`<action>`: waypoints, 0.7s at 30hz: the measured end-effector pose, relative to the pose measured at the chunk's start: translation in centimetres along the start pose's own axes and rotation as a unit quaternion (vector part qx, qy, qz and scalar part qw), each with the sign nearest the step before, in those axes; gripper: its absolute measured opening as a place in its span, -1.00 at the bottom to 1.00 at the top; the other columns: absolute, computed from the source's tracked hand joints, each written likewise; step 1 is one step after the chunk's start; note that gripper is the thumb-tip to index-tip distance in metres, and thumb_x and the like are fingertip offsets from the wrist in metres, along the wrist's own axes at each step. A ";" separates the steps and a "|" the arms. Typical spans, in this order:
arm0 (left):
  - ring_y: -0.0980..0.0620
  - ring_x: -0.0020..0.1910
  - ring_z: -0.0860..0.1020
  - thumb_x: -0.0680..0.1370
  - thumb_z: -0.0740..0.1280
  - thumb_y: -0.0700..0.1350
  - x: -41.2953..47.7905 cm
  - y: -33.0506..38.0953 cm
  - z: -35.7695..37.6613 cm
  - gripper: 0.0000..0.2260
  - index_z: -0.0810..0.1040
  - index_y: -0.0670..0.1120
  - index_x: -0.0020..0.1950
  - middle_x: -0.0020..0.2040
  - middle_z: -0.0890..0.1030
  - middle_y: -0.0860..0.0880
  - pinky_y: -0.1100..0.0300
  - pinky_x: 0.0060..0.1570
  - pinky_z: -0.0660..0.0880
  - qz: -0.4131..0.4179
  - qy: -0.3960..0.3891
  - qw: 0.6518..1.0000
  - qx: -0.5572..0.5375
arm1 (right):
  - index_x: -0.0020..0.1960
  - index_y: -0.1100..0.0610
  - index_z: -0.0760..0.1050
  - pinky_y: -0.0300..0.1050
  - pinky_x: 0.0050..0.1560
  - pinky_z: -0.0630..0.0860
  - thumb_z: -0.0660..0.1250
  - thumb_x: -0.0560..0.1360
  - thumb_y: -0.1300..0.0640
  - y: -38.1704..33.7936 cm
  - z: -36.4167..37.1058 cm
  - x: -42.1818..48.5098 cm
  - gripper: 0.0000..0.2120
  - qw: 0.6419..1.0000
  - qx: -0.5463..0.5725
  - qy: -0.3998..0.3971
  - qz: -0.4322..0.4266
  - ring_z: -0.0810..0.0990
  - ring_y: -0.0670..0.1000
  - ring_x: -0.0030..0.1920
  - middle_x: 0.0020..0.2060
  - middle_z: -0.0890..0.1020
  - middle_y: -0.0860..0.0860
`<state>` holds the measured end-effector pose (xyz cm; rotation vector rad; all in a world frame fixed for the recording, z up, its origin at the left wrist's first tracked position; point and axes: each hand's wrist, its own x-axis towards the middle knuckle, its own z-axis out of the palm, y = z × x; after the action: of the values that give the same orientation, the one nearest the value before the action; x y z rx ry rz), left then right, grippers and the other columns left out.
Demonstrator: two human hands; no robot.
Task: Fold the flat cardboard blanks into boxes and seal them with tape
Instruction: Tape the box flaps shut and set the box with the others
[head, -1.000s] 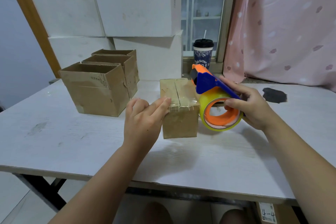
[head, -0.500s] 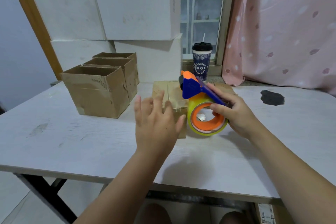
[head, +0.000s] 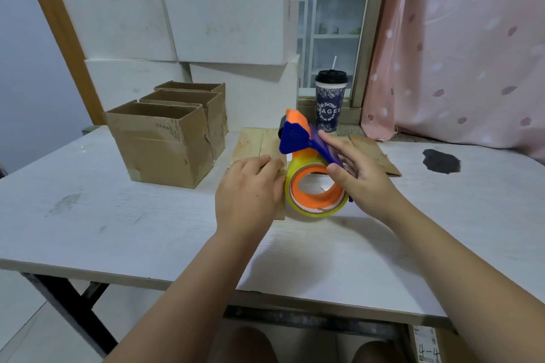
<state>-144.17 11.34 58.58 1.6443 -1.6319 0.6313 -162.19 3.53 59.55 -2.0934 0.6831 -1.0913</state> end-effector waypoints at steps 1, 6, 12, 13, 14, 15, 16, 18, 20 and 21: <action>-0.18 -0.08 0.63 0.41 0.50 -0.18 0.0 0.1 0.0 -0.81 0.68 -0.16 0.00 -0.06 0.68 -0.13 0.03 -0.13 0.55 -0.009 -0.002 1.000 -0.005 | 0.31 -0.36 0.28 -0.22 0.25 0.42 0.18 0.35 -0.50 -0.2 0.3 0.2 -0.43 1.000 -0.005 0.011 -0.003 0.44 -0.22 0.28 0.25 0.46 -0.35; -0.17 -0.06 0.62 0.43 0.48 -0.16 -0.1 0.1 -0.1 -0.81 0.68 -0.14 0.03 -0.05 0.68 -0.12 0.05 -0.12 0.54 -0.025 -0.005 1.000 -0.014 | 0.25 -0.34 0.27 -0.44 0.09 0.36 0.06 0.33 -0.56 -0.7 1.4 0.7 -0.44 0.998 -0.051 0.039 -0.023 0.44 -0.30 0.15 0.15 0.42 -0.39; -0.12 -0.05 0.61 0.45 0.46 -0.11 -0.2 -0.6 0.1 -0.81 0.67 -0.08 0.06 -0.03 0.67 -0.07 0.10 -0.18 0.53 -0.006 -0.011 1.000 0.005 | 0.40 -0.30 0.16 -0.45 -0.03 0.32 0.13 0.45 -0.36 -0.9 0.3 0.8 -0.45 0.991 -0.123 0.020 -0.050 0.45 -0.25 0.01 0.01 0.50 -0.23; -0.12 -0.05 0.61 0.46 0.46 -0.11 -0.1 -0.7 0.1 -0.81 0.67 -0.07 0.06 -0.02 0.67 -0.07 0.10 -0.20 0.53 -0.006 -0.013 1.000 0.003 | 0.42 -0.26 0.17 -0.46 -0.08 0.30 0.12 0.46 -0.38 -0.9 0.0 0.8 -0.44 0.987 -0.145 0.023 -0.070 0.43 -0.28 -0.07 -0.08 0.49 -0.26; -0.12 -0.06 0.61 0.45 0.47 -0.11 -0.1 -0.8 0.1 -0.81 0.67 -0.06 0.05 -0.02 0.67 -0.07 0.11 -0.22 0.53 -0.003 -0.014 1.000 0.002 | 0.42 -0.25 0.16 -0.48 -0.12 0.27 0.11 0.46 -0.38 -1.0 -0.3 0.9 -0.44 0.983 -0.161 0.021 -0.083 0.41 -0.31 -0.13 -0.16 0.46 -0.27; -0.13 -0.07 0.61 0.43 0.49 -0.12 -0.1 -1.0 0.1 -0.80 0.67 -0.06 0.05 -0.02 0.67 -0.07 0.11 -0.25 0.53 0.004 -0.017 1.000 0.003 | 0.41 -0.29 0.15 -0.49 -0.15 0.25 0.14 0.47 -0.36 -1.0 -0.6 1.0 -0.46 0.982 -0.169 0.014 -0.083 0.38 -0.31 -0.17 -0.21 0.44 -0.26; -0.13 -0.08 0.62 0.40 0.52 -0.14 0.0 -1.1 0.2 -0.77 0.67 -0.07 0.05 -0.03 0.67 -0.07 0.10 -0.28 0.54 0.015 -0.023 1.000 0.008 | 0.39 -0.34 0.15 -0.48 -0.17 0.24 0.19 0.47 -0.31 -0.9 -0.9 1.0 -0.49 0.983 -0.169 0.006 -0.074 0.37 -0.29 -0.18 -0.22 0.43 -0.25; -0.15 -0.11 0.62 0.31 0.58 -0.18 0.1 -1.3 0.2 -0.67 0.67 -0.08 0.05 -0.05 0.68 -0.09 0.09 -0.32 0.55 0.045 -0.035 0.998 0.022 | 0.35 -0.43 0.14 -0.48 -0.18 0.23 0.26 0.46 -0.21 -0.6 -1.2 1.0 -0.47 0.984 -0.166 -0.005 -0.057 0.37 -0.27 -0.18 -0.20 0.44 -0.25; -0.15 -0.13 0.63 0.26 0.61 -0.20 0.2 -1.5 0.0 -0.62 0.66 -0.09 0.04 -0.06 0.68 -0.09 0.09 -0.37 0.54 0.065 -0.038 0.997 0.029 | 0.33 -0.46 0.13 -0.50 -0.17 0.22 0.27 0.44 -0.18 -0.5 -1.3 1.0 -0.45 0.983 -0.174 -0.011 -0.049 0.37 -0.29 -0.15 -0.17 0.46 -0.36; -0.15 -0.14 0.63 0.25 0.61 -0.20 0.3 -1.6 -0.1 -0.61 0.66 -0.09 0.04 -0.07 0.68 -0.09 0.09 -0.39 0.54 0.070 -0.039 0.996 0.032 | 0.33 -0.47 0.12 -0.51 -0.17 0.21 0.27 0.44 -0.18 -0.5 -1.3 1.0 -0.45 0.982 -0.180 -0.012 -0.049 0.38 -0.30 -0.14 -0.16 0.45 -0.42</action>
<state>-142.56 11.16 58.64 1.6283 -1.8124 0.7021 -162.70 2.69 61.00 -2.4648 0.8217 -1.0560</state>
